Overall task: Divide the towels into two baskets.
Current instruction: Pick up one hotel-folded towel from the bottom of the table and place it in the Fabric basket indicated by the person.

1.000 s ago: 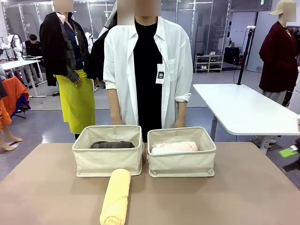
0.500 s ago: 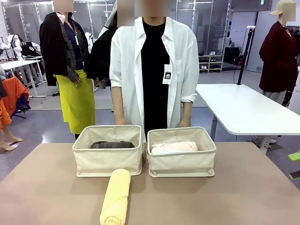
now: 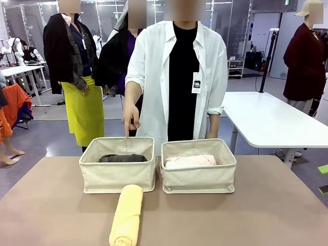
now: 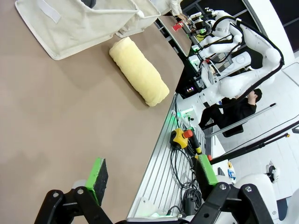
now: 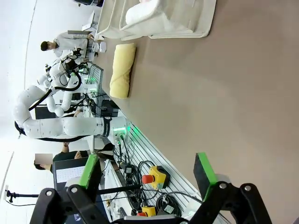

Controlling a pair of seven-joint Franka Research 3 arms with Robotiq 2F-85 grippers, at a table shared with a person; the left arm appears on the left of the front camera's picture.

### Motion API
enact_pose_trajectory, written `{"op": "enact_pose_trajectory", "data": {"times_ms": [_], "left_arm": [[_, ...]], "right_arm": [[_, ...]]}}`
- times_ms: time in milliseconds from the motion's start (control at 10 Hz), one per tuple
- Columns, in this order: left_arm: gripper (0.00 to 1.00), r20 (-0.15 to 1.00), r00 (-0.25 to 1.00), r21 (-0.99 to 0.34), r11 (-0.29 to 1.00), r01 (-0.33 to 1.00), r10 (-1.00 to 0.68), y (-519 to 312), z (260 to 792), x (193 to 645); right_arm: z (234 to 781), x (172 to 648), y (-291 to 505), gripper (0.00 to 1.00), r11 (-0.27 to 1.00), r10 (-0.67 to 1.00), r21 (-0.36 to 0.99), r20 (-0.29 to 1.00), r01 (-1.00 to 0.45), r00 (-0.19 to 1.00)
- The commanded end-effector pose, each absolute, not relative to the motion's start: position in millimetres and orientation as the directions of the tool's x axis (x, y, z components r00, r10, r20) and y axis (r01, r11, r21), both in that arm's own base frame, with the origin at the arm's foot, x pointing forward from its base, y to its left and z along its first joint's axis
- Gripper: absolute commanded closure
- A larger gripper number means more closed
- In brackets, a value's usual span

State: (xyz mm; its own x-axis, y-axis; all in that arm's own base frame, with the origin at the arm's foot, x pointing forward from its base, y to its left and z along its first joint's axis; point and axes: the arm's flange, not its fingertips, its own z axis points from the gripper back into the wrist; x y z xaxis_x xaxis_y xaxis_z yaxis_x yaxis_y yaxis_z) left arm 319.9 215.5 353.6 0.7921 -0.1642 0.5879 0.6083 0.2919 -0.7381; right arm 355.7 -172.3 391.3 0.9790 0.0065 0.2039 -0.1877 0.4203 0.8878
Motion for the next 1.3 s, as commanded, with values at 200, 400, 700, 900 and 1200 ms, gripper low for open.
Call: {"op": "enact_pose_trajectory", "data": {"times_ms": [200, 400, 700, 900, 1200], "left_arm": [[0.04, 0.590, 0.792, -0.737, 0.293, 0.608, -0.160, 216.1, 356.5, 315.5], [0.04, 0.590, 0.792, -0.737, 0.293, 0.608, -0.160, 216.1, 356.5, 315.5], [0.04, 0.590, 0.792, -0.737, 0.293, 0.608, -0.160, 216.1, 356.5, 315.5], [0.04, 0.565, 0.798, -0.735, 0.311, 0.602, -0.209, 185.4, 373.5, 327.2], [0.04, 0.388, 0.866, -0.761, 0.422, 0.494, -0.315, 95.7, 400.1, 324.5]], "right_arm": [[394.2, 352.3, -169.9, 0.00, 0.415, 0.006, 0.889, 0.212, -0.195, 0.977], [394.2, 352.3, -169.9, 0.00, 0.415, 0.006, 0.889, 0.212, -0.195, 0.977], [394.2, 352.3, -169.9, 0.00, 0.415, 0.006, 0.889, 0.212, -0.195, 0.977], [394.2, 352.3, -169.9, 0.00, 0.415, 0.006, 0.889, 0.212, -0.195, 0.977], [394.2, 352.3, -169.9, 0.00, 0.415, 0.006, 0.889, 0.212, -0.195, 0.977]]}}
